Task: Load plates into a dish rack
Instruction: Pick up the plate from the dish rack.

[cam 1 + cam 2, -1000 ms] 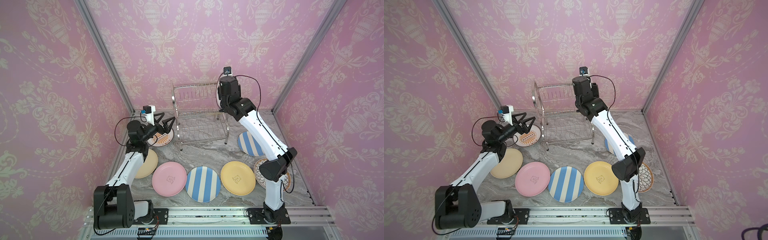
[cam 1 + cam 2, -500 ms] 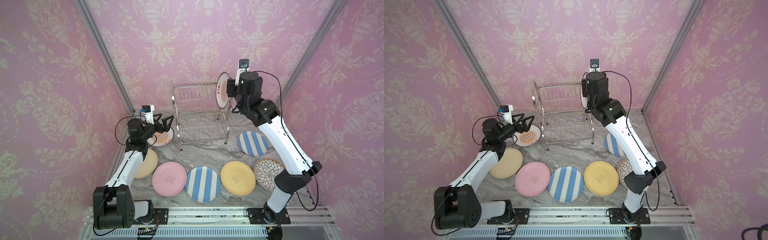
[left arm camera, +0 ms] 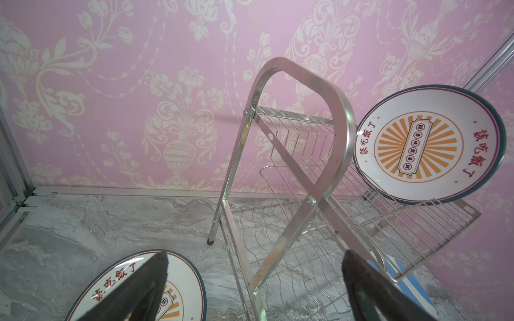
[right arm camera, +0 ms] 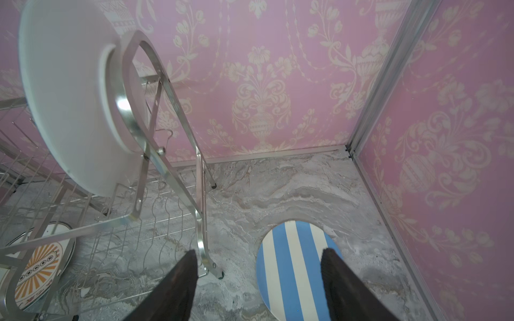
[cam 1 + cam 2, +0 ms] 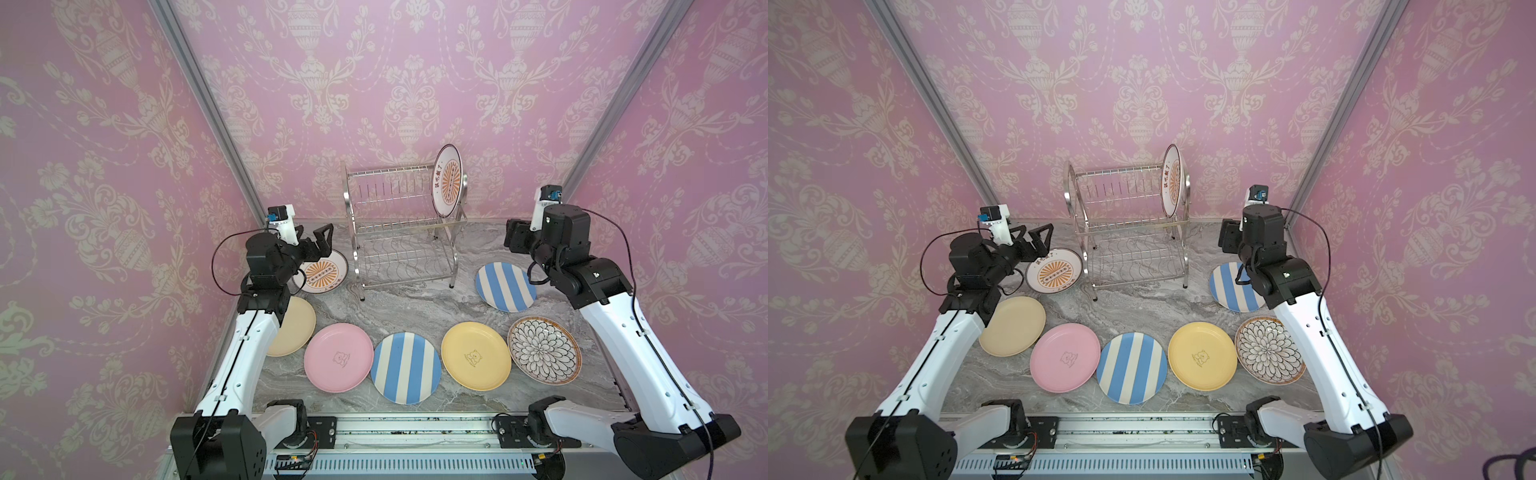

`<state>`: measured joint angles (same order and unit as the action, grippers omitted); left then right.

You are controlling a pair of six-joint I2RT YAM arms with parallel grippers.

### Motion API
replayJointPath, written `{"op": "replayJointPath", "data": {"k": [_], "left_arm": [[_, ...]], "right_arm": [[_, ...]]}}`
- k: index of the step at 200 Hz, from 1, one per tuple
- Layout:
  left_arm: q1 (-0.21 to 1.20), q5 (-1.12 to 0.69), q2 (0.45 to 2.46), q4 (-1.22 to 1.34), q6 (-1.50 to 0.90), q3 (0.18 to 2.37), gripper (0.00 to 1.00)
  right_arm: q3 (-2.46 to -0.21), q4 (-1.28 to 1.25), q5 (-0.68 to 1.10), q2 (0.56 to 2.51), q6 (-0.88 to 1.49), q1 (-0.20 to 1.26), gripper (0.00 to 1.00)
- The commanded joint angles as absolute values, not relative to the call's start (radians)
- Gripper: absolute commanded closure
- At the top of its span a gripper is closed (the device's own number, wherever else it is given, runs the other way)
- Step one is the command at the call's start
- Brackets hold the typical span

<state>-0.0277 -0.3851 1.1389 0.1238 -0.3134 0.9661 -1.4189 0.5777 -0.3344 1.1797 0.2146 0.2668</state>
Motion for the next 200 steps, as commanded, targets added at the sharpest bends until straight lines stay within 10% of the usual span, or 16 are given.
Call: {"op": "replayJointPath", "data": {"k": [1, 83, 200], "left_arm": [[0.024, -0.334, 1.134, 0.054, -0.305, 0.952, 0.01], [0.124, -0.177, 1.104, -0.053, -0.255, 0.903, 0.01], [0.062, -0.365, 1.157, 0.016, -0.246, 0.921, 0.01]], "right_arm": [[-1.3, 0.612, -0.254, 1.123, 0.291, 0.236, 0.28], [-1.082, 0.504, 0.135, 1.164, 0.356, 0.049, 0.3], [-1.701, 0.34, -0.257, 1.553, 0.236, 0.444, 0.31]]}}
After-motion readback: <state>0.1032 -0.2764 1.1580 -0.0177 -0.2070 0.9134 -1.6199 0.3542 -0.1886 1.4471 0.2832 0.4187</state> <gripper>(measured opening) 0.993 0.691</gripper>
